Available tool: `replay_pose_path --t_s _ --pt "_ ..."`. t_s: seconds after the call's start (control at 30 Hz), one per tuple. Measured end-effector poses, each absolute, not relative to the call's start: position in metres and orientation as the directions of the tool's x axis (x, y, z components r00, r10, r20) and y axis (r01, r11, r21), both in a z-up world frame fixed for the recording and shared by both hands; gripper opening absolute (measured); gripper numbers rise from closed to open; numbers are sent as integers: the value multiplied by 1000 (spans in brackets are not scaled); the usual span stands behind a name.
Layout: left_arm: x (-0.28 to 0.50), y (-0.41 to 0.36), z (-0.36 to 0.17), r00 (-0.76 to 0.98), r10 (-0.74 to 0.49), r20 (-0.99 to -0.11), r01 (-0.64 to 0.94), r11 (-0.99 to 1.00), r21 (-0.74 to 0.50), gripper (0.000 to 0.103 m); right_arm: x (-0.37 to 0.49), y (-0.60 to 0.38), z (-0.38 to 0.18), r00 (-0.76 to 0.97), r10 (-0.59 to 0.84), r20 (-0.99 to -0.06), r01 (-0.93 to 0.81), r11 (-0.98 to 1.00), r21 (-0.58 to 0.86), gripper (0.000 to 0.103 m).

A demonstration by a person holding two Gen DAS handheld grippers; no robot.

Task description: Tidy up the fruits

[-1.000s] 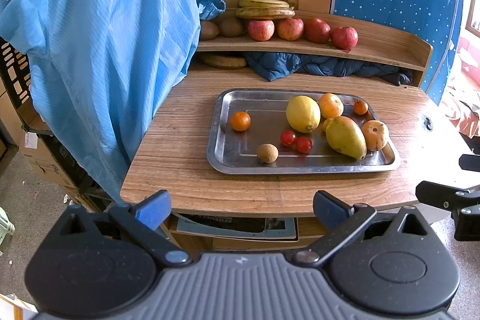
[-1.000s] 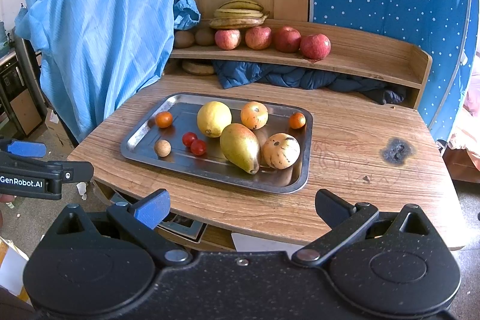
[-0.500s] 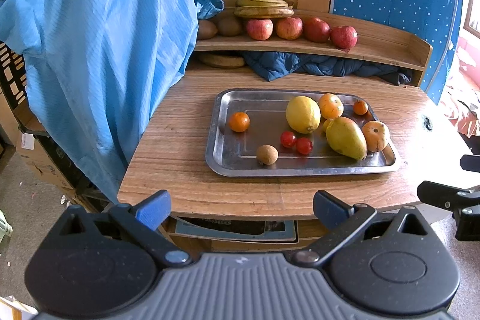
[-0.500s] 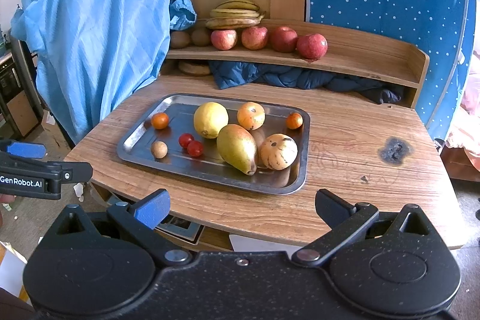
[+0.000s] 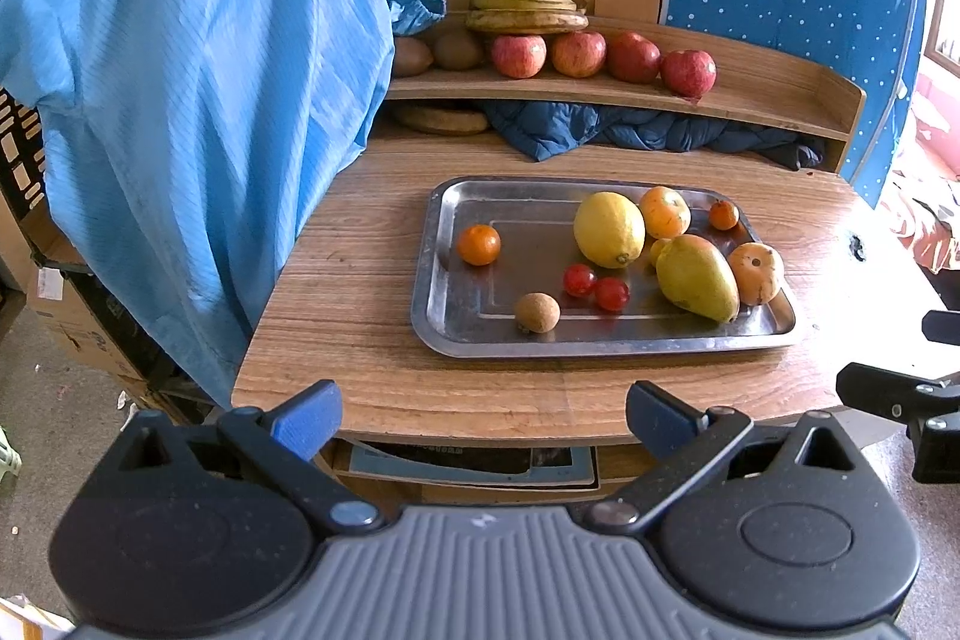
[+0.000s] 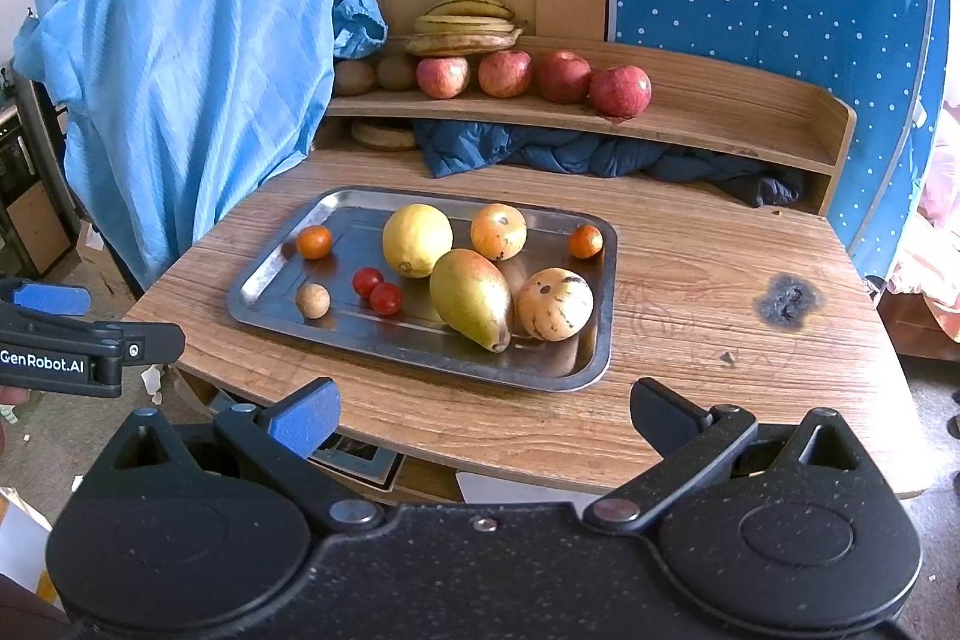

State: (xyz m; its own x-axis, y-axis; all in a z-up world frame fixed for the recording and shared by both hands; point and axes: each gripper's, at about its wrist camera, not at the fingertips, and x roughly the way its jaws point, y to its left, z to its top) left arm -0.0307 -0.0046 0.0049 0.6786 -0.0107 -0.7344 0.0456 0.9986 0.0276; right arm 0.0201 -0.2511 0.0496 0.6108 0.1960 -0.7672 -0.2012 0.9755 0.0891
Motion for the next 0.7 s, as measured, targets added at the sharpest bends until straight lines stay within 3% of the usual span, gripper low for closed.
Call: replay_pose_path --t_s 0.7 --pt "-5 -2 -6 640 -46 -767 92 996 18 103 29 -245 41 598 160 -786 -154 985 83 102"
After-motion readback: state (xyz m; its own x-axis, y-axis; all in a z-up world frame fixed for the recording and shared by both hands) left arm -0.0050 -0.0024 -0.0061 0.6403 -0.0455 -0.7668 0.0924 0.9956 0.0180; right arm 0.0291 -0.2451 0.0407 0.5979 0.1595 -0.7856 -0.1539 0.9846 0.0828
